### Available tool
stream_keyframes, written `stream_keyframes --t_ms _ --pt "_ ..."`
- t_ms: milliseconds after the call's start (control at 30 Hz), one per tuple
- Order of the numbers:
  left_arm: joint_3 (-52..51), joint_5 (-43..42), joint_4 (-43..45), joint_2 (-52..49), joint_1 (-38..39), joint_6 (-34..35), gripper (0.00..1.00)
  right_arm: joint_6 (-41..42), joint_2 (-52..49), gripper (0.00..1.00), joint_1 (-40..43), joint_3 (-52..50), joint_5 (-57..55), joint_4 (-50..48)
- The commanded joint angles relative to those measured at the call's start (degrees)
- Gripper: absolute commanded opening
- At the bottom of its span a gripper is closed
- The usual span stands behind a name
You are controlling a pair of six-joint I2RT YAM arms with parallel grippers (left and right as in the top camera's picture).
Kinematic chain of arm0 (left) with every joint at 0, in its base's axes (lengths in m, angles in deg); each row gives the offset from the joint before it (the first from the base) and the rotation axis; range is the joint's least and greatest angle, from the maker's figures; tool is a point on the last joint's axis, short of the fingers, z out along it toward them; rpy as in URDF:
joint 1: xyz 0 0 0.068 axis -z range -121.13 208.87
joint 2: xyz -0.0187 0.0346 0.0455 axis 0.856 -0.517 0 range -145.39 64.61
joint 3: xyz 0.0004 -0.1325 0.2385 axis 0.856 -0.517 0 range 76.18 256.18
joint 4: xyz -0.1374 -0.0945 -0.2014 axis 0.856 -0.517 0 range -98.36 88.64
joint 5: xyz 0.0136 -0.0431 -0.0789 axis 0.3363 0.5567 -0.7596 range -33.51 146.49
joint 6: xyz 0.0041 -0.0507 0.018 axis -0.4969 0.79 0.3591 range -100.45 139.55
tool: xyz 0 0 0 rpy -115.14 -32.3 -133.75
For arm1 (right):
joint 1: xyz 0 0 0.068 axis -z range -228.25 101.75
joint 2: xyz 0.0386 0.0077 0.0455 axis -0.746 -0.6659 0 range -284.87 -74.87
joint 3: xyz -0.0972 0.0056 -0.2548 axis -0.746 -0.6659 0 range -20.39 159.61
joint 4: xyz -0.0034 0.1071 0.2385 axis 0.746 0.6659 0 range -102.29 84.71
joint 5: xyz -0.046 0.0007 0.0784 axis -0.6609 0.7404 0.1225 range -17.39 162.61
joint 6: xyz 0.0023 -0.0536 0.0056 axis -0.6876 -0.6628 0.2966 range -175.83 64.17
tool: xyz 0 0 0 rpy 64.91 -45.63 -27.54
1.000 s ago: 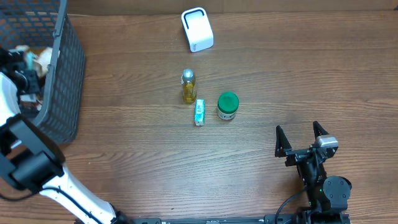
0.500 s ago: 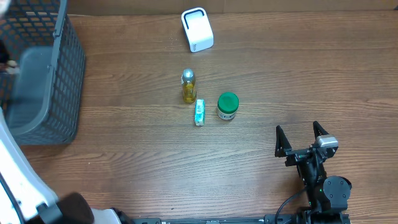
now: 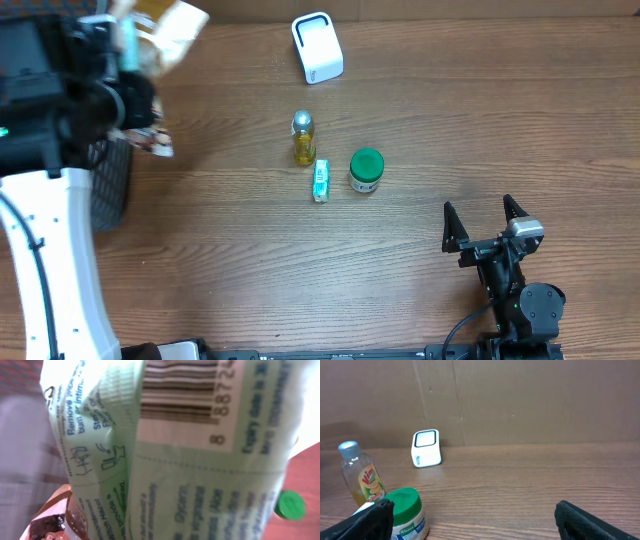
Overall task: Scan the item barcode
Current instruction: 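Carry the bag toward the scanner and lower it onto the table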
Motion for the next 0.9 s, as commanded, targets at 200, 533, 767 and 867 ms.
stream_keyframes --t_ms 200,533,767,867 --pt "-17.20 0.46 4.96 -0.85 8.02 11.43 0.06 -0.04 0.33 1.00 -0.26 -0.61 0.11 -0.17" --pt "-39.76 12.31 23.34 -0.98 16.55 24.59 0.05 -0.04 0.33 1.00 -0.26 -0.61 0.11 -0.17" --pt "-49.75 19.78 34.86 -0.98 22.29 24.63 0.07 -0.04 0.35 1.00 -0.26 -0.61 0.13 -0.17" --pt "-52.13 19.76 37.86 -0.98 23.39 24.79 0.07 -0.04 0.33 1.00 -0.26 -0.61 0.11 -0.17"
